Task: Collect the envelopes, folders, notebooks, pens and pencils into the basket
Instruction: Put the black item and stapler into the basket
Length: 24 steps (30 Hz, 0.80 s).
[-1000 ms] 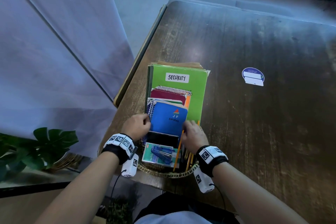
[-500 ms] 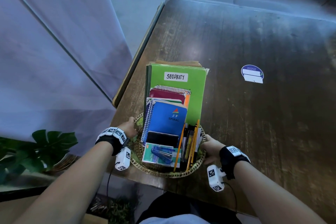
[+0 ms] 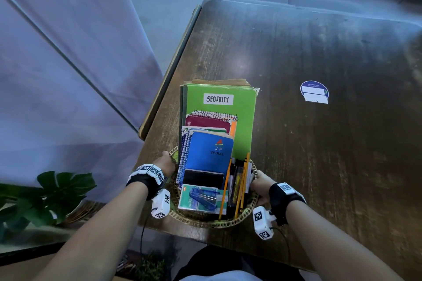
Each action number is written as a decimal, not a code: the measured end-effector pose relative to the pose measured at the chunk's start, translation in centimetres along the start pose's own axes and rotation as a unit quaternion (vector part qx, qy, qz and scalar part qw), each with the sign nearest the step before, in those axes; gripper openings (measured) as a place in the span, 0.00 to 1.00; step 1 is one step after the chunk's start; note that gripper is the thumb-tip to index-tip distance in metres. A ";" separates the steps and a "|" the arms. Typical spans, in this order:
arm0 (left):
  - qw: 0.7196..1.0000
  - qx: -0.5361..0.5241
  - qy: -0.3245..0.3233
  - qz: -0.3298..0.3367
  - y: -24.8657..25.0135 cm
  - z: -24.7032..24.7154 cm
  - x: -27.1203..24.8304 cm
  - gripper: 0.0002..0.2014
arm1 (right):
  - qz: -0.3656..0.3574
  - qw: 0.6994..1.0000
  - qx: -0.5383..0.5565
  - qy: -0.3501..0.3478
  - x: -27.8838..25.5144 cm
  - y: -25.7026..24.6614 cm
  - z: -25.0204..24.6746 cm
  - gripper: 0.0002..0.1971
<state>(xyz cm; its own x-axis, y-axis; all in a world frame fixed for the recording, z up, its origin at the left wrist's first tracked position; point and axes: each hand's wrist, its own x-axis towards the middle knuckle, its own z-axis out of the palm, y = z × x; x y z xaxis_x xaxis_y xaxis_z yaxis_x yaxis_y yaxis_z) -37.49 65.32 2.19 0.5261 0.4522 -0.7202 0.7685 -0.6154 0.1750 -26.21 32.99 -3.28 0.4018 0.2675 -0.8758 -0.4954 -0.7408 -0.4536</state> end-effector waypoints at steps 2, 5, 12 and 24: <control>1.000 0.002 -0.001 0.004 -0.1 0.1 -0.2 0.19 | -0.003 1.000 0.006 0.003 -1.7 -1.0 0.4 0.11; 1.000 0.003 -0.005 0.010 -0.5 0.4 -0.4 0.23 | -0.011 1.000 -0.012 0.005 -1.9 -1.2 0.1 0.12; 0.997 0.017 0.006 0.068 0.9 1.3 -1.1 0.19 | -0.041 0.996 -0.054 0.053 -1.7 0.3 -3.5 0.14; 0.987 0.003 0.061 0.146 12.0 0.3 -1.9 0.08 | -0.072 0.991 -0.035 0.110 -7.8 -1.2 -12.3 0.08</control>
<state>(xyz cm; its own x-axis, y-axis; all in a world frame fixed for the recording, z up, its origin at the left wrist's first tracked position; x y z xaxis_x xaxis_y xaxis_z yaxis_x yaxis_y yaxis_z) -29.35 56.88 5.50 0.7647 0.3291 -0.5540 0.5760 -0.7345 0.3587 -19.25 24.22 6.14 0.6261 0.2394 -0.7420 -0.3689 -0.7475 -0.5525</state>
